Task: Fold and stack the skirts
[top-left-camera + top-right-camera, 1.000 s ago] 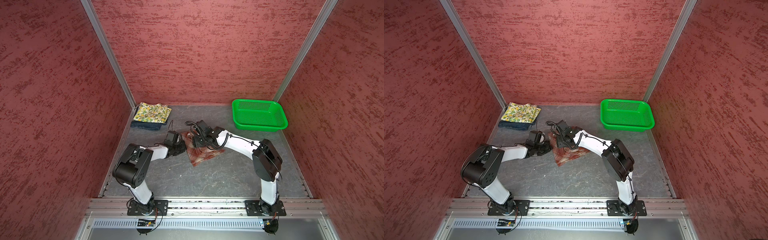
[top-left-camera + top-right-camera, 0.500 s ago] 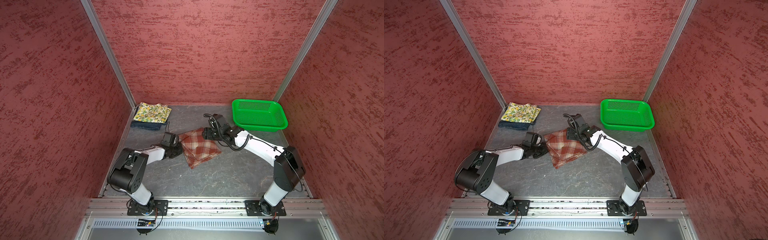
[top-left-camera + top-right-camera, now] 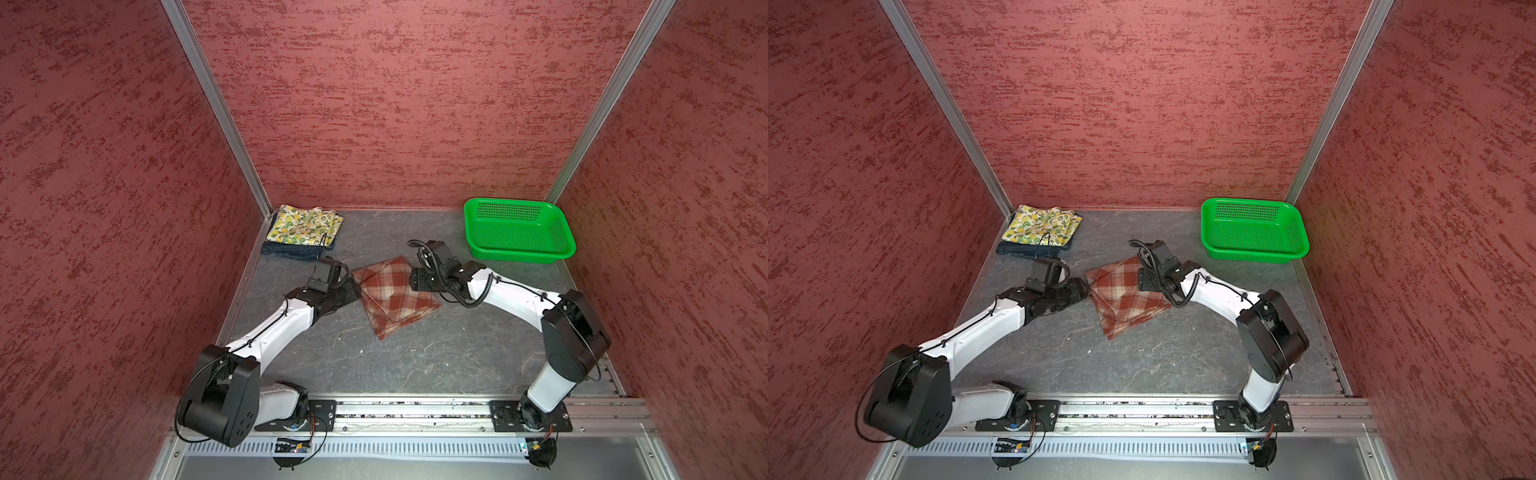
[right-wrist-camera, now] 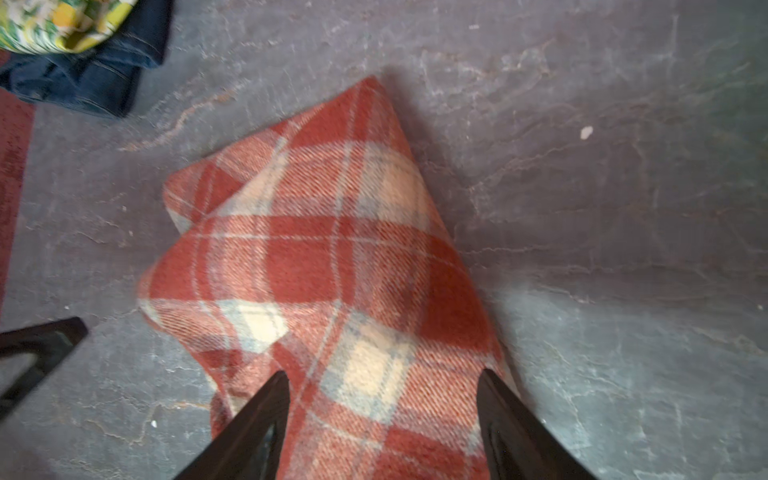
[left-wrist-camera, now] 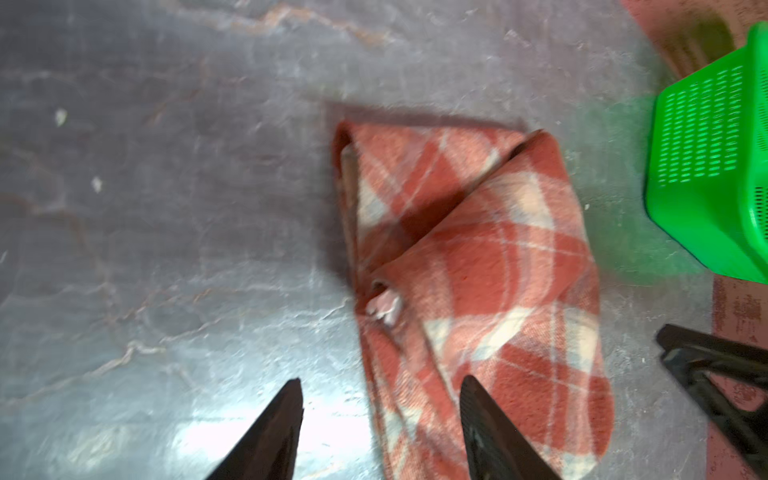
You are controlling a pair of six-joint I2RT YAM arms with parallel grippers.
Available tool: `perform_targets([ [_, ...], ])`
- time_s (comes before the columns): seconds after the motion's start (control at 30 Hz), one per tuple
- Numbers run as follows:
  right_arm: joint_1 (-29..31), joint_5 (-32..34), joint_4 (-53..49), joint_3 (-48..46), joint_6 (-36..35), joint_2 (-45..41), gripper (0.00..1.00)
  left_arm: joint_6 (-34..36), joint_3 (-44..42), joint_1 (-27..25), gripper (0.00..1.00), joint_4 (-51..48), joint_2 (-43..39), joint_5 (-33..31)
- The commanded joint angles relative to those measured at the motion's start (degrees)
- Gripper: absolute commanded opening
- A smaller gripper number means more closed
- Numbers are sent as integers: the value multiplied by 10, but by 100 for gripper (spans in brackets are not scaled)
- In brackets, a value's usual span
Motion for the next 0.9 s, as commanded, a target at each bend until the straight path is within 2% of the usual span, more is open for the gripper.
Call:
perform_targets([
  [0.0,1,-8,28,-23,-3,4,71,57,51,-21,60,-14,44,-4],
  [0.2,8,-30,88,-103,30,5,66,84,126,-53,60,-1,140,-8],
  [0.37,27,-17,101,-133,36,26,62,103,184,-51,57,-20,245,-32],
  [0.43,32,-12,101,-145,37,30,60,106,192,-41,51,-19,274,-41],
  [0.53,36,2,97,-168,32,26,59,103,190,-15,33,-16,298,-34],
  [0.57,36,7,93,-173,31,23,59,103,188,-7,32,-11,301,-33],
  [0.77,35,34,77,-180,14,-13,60,104,183,21,32,0,307,-16],
  [0.83,33,40,74,-165,8,-35,62,103,187,22,43,0,298,-12],
  [0.87,33,42,72,-156,3,-44,64,102,188,23,45,1,292,-6],
])
